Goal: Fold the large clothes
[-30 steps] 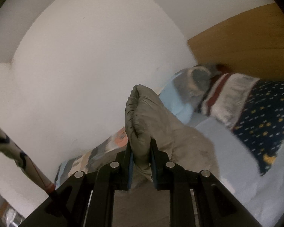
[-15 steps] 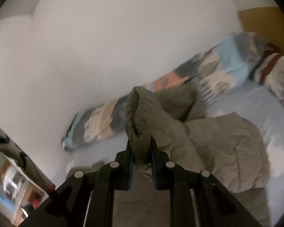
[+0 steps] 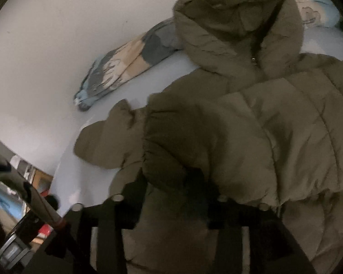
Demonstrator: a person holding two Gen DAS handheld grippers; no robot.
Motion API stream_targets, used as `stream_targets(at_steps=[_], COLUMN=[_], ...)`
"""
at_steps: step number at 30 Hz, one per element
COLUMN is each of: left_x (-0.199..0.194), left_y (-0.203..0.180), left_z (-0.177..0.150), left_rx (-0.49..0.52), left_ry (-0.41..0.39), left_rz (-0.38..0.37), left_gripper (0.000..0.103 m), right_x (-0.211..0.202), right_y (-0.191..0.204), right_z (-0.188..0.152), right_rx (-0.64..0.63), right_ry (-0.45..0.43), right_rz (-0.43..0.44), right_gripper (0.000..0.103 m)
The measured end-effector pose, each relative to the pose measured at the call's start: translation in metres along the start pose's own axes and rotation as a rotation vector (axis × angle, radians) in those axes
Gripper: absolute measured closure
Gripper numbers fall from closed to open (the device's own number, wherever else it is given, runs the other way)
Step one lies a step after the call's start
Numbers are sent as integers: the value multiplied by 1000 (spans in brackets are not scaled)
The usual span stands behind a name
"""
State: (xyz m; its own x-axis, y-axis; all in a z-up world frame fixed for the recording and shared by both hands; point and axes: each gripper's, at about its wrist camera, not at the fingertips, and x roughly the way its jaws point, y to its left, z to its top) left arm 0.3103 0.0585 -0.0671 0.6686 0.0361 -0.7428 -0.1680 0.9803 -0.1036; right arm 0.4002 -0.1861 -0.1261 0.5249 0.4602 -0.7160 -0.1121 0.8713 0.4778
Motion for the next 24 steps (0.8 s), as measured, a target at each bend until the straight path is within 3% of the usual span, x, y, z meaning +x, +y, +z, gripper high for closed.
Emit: stream_targets(at_steps=[4, 8, 13, 15, 17, 19, 24], left_x=[17, 35, 46, 52, 61, 73, 116], left_y=[-12, -36, -65, -79, -93, -106, -117], left_z=[4, 7, 8, 7, 6, 4, -12], left_rx=[-16, 3, 51, 93, 142, 186, 267], left_ry=[30, 65, 50, 47, 56, 64, 155], left_rz=[-33, -79, -83, -76, -71, -48, 68], left_gripper=[4, 4, 4, 4, 4, 4, 4], right_x=[-48, -107, -178, -184, -181, -171, -136], right_y=[8, -18, -84, -110, -140, -160, -173], right_z=[13, 20, 16, 22, 25, 29, 32], right_rx=[-10, 54, 115, 139, 175, 211, 226], right_ry=[-86, -179, -275, -273, -262, -223, -175], right_rz=[15, -62, -344, -423, -442, -452, -444], right_gripper=[50, 49, 49, 49, 57, 62, 62])
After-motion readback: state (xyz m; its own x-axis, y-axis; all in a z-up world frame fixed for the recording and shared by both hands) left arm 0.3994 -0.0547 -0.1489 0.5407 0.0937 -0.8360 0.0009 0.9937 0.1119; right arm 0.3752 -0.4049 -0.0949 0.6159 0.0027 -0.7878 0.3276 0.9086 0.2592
